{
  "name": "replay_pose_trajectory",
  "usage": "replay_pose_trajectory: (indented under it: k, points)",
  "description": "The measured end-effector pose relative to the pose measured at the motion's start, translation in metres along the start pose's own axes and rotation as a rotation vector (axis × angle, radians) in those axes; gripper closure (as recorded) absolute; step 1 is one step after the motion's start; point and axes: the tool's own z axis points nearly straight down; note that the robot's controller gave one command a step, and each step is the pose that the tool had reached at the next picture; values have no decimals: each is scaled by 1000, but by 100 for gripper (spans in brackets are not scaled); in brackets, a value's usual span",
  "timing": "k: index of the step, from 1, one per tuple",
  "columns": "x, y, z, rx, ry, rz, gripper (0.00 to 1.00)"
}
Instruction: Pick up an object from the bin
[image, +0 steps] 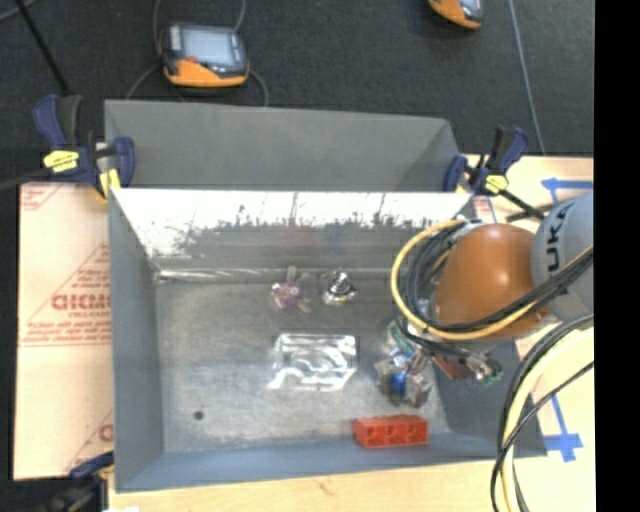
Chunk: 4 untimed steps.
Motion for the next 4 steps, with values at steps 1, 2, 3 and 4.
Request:
replay_pose_trajectory:
  k: [1,2,3,4]
  points:
    - [0,0,0,0,0,-1,0]
    - [18,-50,2,2,-3,103,0]
    - [17,-48,2,1,-3,101,100]
    - [17,-48,2,1,-3,101,0]
